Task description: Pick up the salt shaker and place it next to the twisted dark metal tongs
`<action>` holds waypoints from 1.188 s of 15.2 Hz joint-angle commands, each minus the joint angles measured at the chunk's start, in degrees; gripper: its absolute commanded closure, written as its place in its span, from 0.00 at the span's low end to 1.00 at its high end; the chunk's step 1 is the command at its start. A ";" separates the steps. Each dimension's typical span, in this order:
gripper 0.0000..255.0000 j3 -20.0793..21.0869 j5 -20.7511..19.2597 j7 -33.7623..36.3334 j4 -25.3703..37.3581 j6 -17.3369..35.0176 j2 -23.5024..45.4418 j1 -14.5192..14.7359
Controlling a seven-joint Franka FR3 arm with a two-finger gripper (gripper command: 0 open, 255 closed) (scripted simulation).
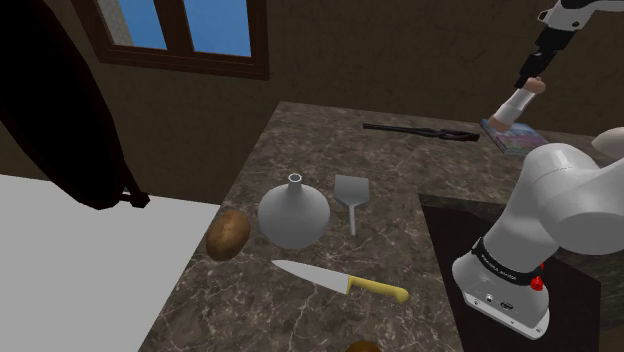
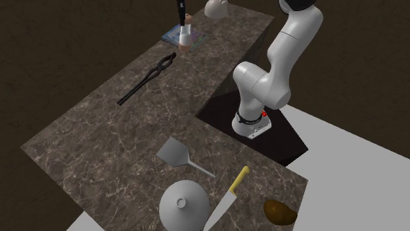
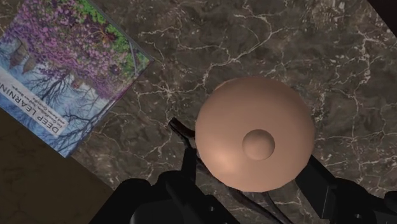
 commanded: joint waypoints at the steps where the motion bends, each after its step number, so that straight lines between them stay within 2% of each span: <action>1: 1.00 -0.48 -0.49 0.33 -1.38 1.26 -0.32 -0.15; 18: 1.00 -7.72 -5.43 2.70 -10.98 12.07 -2.04 0.93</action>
